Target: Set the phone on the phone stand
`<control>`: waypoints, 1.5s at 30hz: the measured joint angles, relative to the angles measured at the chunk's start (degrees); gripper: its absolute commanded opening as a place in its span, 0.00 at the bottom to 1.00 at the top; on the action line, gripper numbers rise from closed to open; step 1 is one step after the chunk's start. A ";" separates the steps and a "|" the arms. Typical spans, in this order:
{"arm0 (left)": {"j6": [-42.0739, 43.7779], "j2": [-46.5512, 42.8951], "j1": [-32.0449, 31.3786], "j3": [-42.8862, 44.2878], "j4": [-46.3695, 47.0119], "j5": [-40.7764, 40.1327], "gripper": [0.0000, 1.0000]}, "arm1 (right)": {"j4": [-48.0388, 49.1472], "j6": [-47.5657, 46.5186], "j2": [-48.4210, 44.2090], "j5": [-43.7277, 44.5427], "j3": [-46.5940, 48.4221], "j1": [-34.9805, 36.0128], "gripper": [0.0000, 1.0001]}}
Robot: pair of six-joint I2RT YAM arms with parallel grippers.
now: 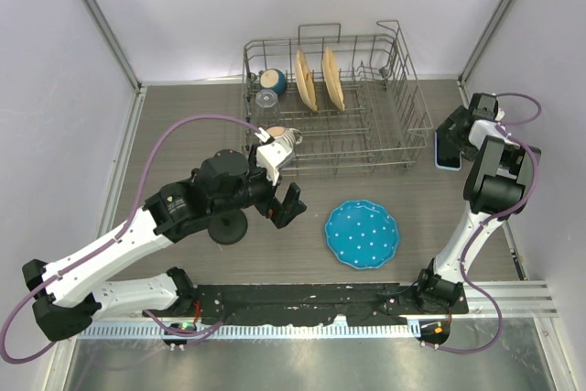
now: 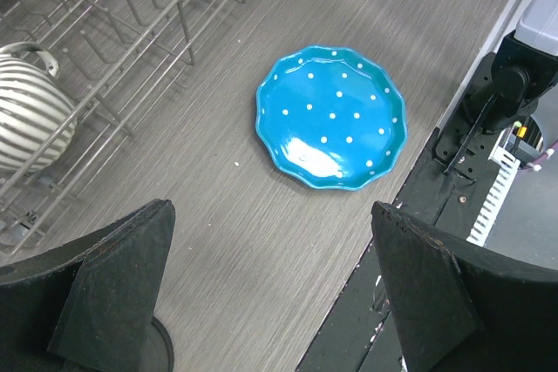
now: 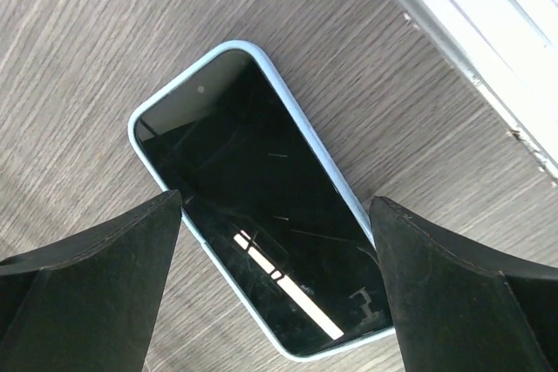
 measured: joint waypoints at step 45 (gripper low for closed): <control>0.02 0.00 -0.81 0.00 -0.11 0.28 1.00 | -31.63 -10.47 15.61 5.09 27.32 7.52 0.21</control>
